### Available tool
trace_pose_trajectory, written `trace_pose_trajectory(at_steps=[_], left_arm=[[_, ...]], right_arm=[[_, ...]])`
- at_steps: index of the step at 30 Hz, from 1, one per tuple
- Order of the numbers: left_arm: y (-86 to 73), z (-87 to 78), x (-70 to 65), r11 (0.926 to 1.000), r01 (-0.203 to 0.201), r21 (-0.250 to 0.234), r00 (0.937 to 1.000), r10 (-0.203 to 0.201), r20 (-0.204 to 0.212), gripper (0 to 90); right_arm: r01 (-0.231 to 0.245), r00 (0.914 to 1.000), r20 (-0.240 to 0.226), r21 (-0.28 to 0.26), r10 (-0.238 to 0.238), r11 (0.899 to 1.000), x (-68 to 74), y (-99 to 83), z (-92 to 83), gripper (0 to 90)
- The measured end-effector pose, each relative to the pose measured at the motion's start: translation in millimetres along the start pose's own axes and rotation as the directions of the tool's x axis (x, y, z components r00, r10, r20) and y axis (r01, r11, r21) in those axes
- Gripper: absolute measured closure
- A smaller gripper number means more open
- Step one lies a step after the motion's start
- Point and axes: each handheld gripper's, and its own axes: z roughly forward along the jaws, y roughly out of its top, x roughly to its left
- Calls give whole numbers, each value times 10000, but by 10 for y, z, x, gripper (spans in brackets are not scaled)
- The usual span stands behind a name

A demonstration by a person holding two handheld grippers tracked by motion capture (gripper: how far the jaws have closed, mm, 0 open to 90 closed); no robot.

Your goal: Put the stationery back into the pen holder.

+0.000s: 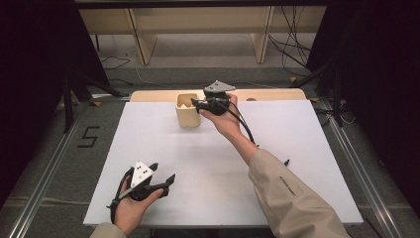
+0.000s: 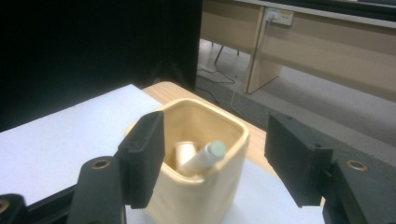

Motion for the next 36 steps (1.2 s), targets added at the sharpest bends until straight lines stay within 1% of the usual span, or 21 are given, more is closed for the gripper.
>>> trace_pose_trajectory(at_steps=[5, 10, 14, 22, 28, 34, 35, 36], left_arm=[[-3, 2, 2, 10000, 22, 4, 10000, -22, 3, 271], [0, -3, 2, 10000, 25, -25, 10000, -25, -20, 270], [3, -2, -7, 10000, 7, -33, 10000, -7, -28, 270], [-3, 1, -12, 10000, -26, 18, 10000, 26, -45, 270], [-10, 6, -19, 10000, 11, 26, 10000, -11, -47, 270], [-8, 5, -22, 10000, -2, 29, 10000, 2, -54, 270], [-7, 2, -22, 10000, -47, 66, 10000, 48, -48, 271], [-7, 2, -22, 10000, -47, 66, 10000, 48, -48, 271]], right_arm=[[-259, 9996, 71, -97, 259, 9996, -59, -22, -58, 391], [-221, 9998, 13, -23, 221, 9998, -68, -43, -126, 384], [-260, 9996, -131, 23, 260, 9997, -58, -55, -203, 380], [-87, 9987, -494, 397, 107, 9992, -47, -77, -381, 334], [26, 9976, -699, 577, 14, 9983, -82, -119, -535, 325], [63, 9970, -779, 910, 9, 9958, -111, -196, -682, 321], [137, 9969, -779, 968, -61, 9952, -120, -213, -703, 321], [83, 9971, -758, 995, -8, 9950, -123, -227, -720, 321]])
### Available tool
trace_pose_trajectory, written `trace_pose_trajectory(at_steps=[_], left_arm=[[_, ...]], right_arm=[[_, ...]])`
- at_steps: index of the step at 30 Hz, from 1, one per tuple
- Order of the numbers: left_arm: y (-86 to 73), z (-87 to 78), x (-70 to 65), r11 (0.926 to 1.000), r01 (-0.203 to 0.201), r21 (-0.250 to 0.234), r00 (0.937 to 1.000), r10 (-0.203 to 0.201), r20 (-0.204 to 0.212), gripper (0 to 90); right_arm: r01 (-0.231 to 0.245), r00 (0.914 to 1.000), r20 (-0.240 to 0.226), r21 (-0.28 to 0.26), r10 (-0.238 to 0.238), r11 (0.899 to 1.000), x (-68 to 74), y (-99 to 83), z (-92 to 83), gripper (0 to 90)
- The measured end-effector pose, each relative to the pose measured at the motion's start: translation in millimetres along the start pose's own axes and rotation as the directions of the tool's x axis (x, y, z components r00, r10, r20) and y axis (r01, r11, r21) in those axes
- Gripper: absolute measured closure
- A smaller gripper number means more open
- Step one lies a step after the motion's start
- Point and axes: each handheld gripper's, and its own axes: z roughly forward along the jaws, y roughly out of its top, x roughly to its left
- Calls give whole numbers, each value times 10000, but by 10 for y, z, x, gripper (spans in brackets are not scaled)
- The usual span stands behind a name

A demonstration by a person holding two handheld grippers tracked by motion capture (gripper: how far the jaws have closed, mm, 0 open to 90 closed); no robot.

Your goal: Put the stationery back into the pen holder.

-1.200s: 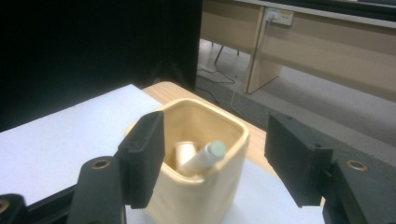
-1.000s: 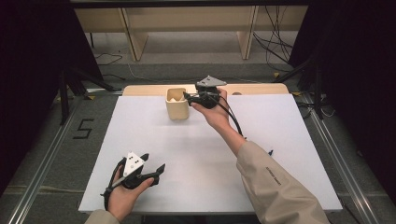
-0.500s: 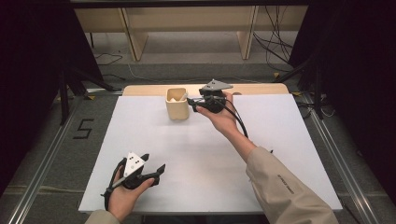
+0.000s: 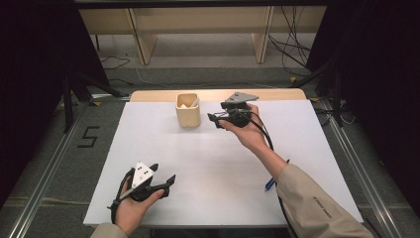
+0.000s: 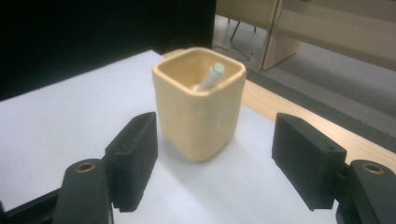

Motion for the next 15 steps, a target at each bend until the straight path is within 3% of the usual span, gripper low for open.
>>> trace_pose_trajectory(at_steps=[15], left_arm=[[-3, 2, 1, 10000, -35, 12, 10000, 35, -30, 271]], right_arm=[[267, 9994, -230, 735, -251, 9969, -85, -201, -327, 313]])
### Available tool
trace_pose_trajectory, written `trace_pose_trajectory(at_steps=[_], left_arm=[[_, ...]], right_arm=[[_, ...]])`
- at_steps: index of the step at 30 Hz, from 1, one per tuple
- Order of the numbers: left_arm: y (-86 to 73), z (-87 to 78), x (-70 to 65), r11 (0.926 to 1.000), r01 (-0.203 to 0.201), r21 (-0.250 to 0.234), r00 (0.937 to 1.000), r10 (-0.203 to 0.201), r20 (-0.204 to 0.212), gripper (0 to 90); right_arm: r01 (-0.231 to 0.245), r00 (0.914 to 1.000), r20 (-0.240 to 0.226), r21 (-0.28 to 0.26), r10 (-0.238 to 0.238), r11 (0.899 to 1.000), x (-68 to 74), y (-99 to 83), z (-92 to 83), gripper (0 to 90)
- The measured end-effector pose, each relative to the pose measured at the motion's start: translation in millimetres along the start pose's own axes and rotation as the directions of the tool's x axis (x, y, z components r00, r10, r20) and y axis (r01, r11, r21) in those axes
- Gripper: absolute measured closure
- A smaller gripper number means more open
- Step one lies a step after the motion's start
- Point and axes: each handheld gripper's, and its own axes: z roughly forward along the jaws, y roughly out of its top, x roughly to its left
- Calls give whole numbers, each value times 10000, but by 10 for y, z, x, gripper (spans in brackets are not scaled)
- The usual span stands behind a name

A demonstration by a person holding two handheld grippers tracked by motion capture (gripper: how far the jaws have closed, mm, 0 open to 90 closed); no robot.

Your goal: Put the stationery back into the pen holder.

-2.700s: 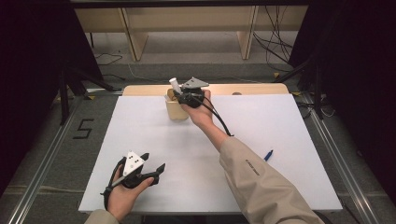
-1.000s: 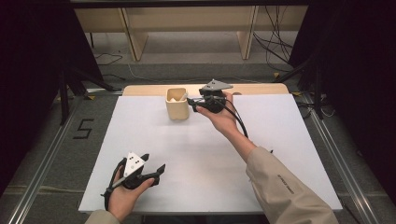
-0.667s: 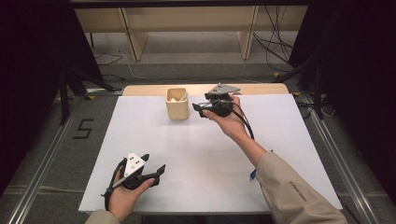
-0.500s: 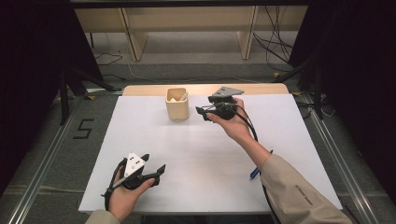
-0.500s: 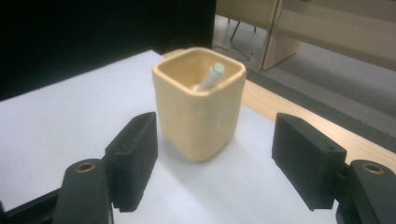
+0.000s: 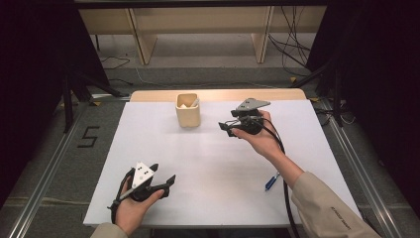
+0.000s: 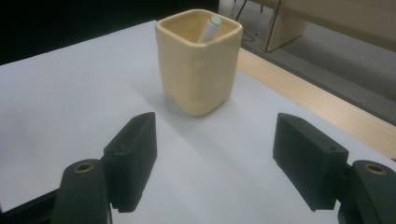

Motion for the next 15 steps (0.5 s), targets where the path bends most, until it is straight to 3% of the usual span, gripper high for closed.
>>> trace_pose_trajectory(at_steps=[15], left_arm=[[-11, 5, -2, 10000, 31, 28, 10000, -31, -13, 271]], right_arm=[[-160, 9999, 20, 553, 159, 9983, -122, -275, -235, 293]])
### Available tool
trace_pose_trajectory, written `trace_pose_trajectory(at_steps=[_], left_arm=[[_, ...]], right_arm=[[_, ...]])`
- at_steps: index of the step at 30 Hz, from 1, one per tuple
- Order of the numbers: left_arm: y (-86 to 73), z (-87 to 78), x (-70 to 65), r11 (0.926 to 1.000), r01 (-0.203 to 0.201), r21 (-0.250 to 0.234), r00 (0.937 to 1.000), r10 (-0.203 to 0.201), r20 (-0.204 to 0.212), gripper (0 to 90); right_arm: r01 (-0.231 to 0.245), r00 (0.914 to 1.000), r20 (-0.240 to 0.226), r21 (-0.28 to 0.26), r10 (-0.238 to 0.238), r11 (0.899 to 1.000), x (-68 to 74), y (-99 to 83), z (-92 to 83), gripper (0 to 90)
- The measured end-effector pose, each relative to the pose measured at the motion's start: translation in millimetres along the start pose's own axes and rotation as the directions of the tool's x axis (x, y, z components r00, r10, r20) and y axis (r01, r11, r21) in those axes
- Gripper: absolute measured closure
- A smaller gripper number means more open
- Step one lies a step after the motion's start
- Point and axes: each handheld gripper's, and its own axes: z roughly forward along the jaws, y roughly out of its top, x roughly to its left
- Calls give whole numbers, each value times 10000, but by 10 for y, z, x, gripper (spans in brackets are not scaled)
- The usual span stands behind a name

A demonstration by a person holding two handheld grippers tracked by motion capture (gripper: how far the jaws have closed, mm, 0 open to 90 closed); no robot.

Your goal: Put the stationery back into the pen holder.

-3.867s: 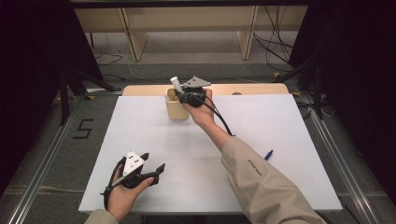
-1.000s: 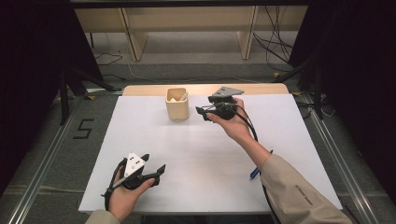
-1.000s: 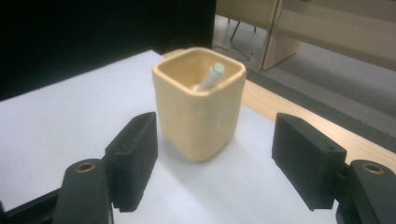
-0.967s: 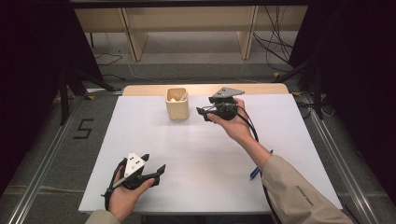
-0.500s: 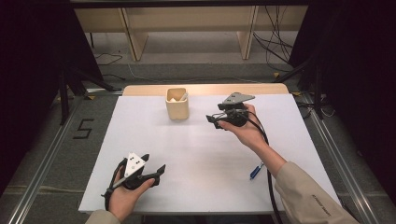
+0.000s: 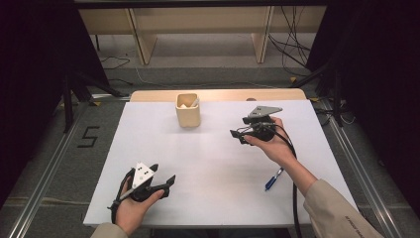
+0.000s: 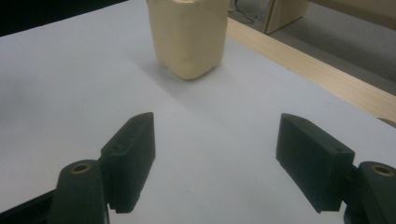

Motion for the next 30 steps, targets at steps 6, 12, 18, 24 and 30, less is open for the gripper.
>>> trace_pose_trajectory(at_steps=[6, 12, 18, 24, 30], left_arm=[[0, 1, -5, 10000, -2, 23, 10000, 2, 22, 271], [-1, 5, -9, 10000, 15, 17, 10000, -16, 22, 271], [1, 3, -7, 10000, -3, 24, 10000, 3, 11, 271], [0, 8, -10, 10000, 35, -1, 10000, -35, 12, 271], [4, 1, -8, 10000, -17, 28, 10000, 17, 5, 271]], right_arm=[[-70, 10000, 25, 148, 69, 9999, -54, -101, -77, 288], [-134, 9999, 51, 354, 132, 9993, -112, -172, -156, 277], [-207, 9997, 119, 590, 200, 9980, -187, -261, -232, 273], [-227, 9997, 120, 854, 217, 9961, -245, -336, -312, 275], [-147, 9999, 24, 1180, 145, 9929, -272, -403, -387, 290]])
